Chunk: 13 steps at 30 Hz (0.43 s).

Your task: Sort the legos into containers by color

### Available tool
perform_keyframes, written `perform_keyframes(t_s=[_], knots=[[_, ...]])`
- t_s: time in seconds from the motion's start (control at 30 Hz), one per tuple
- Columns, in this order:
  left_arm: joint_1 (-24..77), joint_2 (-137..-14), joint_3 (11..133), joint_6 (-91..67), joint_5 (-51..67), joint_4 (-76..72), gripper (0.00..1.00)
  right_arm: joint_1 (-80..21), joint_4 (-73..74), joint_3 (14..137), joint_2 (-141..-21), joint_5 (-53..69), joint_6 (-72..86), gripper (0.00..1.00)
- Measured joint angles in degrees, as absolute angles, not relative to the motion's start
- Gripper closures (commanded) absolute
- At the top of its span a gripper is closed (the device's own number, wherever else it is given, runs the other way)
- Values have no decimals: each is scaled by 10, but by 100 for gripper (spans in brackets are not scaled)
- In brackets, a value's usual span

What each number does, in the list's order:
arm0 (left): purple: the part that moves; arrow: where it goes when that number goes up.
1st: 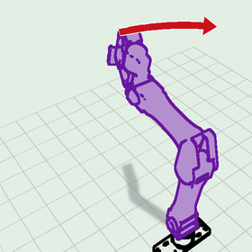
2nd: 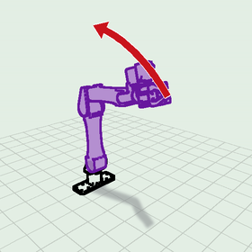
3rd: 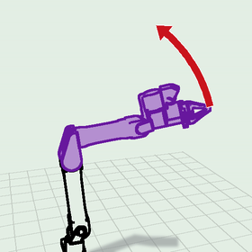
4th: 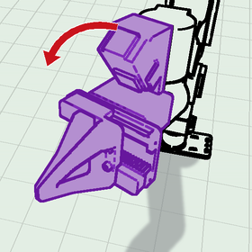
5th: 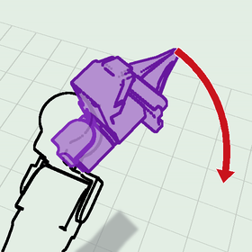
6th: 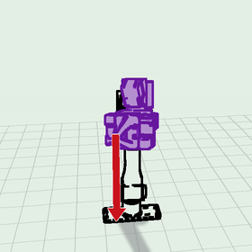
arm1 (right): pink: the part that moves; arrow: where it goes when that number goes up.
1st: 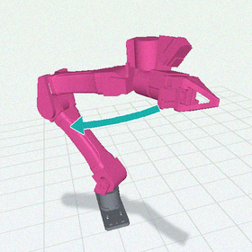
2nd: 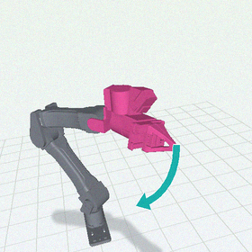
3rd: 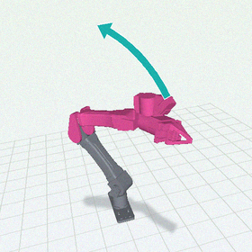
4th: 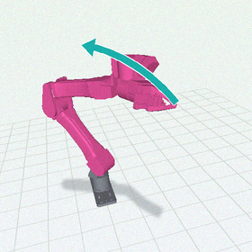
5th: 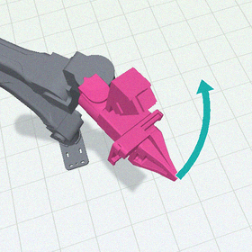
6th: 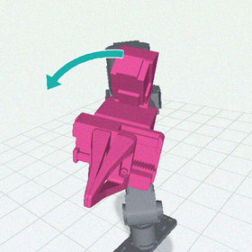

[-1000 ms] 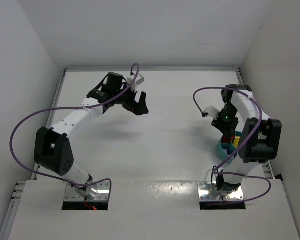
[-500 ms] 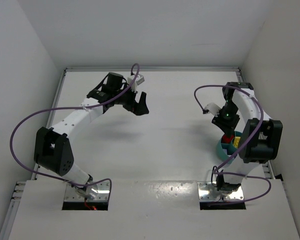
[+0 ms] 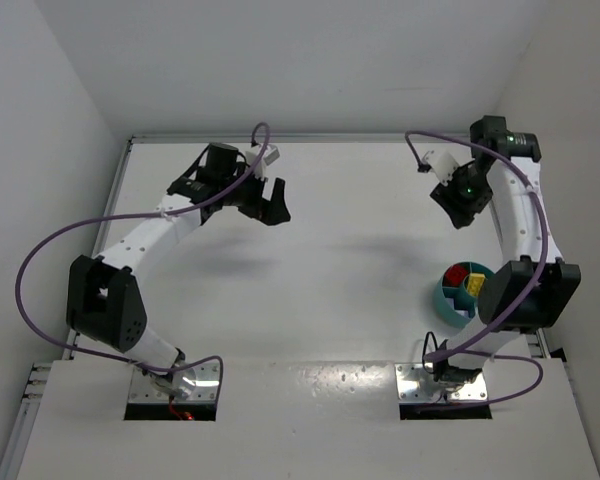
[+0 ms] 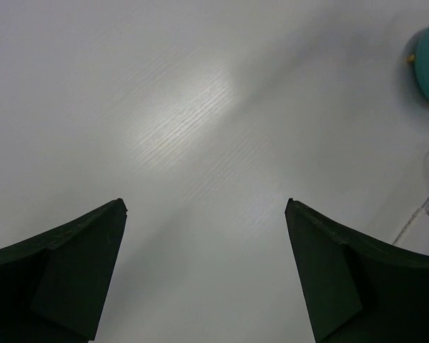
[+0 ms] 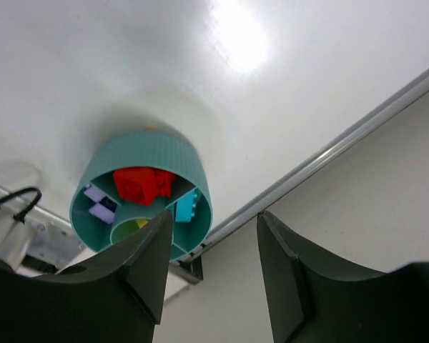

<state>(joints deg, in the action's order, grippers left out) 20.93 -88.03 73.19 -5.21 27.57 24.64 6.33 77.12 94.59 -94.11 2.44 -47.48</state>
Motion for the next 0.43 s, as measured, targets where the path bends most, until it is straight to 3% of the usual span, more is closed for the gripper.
perform_keyframes(t_s=[0.17,0.2,0.23,0.33,0.43], knots=[[160,-878,732,-67,253,248,0,74,730,969,-934,51,-397,39],[146,-878,733,-69,247,251,0,77,713,968,-934,53,-375,24],[133,-878,733,-71,242,255,0,81,692,965,-934,57,-349,19],[85,-879,737,-75,226,268,0,90,632,939,-933,63,-291,11],[33,-880,737,-69,216,278,0,98,574,886,-932,68,-241,10]])
